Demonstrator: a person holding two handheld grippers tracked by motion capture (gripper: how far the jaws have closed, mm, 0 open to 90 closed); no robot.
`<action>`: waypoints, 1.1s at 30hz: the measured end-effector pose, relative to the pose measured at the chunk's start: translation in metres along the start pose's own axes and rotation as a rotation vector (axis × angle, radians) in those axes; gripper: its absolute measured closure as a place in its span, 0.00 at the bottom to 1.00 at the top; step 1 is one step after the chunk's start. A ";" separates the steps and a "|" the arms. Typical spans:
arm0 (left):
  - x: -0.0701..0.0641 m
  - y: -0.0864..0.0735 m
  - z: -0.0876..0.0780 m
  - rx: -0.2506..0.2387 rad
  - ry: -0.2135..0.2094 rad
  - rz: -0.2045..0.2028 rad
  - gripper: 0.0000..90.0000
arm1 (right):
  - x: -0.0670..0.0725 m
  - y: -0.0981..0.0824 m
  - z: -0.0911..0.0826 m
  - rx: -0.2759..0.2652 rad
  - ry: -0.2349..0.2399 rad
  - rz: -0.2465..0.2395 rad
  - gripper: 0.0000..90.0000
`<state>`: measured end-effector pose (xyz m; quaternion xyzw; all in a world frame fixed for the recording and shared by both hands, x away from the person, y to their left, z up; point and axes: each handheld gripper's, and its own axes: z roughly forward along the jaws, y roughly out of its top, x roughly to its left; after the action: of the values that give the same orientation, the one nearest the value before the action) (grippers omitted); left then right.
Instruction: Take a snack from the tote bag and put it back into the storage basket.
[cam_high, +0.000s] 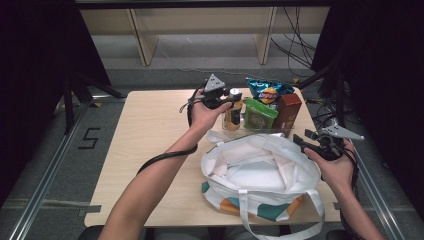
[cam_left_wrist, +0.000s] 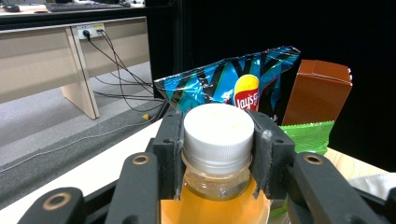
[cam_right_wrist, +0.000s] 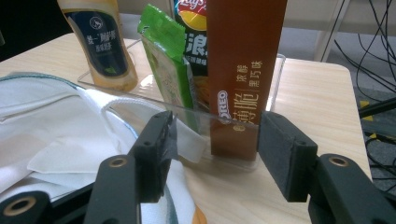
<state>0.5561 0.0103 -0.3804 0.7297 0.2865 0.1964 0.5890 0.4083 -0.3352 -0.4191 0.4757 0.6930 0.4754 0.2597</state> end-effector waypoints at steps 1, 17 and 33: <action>0.000 0.000 0.000 0.000 0.000 0.000 0.65 | 0.000 0.000 0.000 0.000 0.000 0.000 0.52; 0.002 -0.006 0.002 0.014 0.004 -0.002 0.65 | 0.000 0.000 0.000 0.001 0.003 0.002 0.52; 0.002 -0.011 0.003 0.025 0.001 -0.003 0.65 | 0.001 0.000 0.000 -0.001 0.003 0.009 0.52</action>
<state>0.5574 0.0105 -0.3923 0.7365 0.2905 0.1921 0.5799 0.4080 -0.3340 -0.4196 0.4779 0.6911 0.4776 0.2567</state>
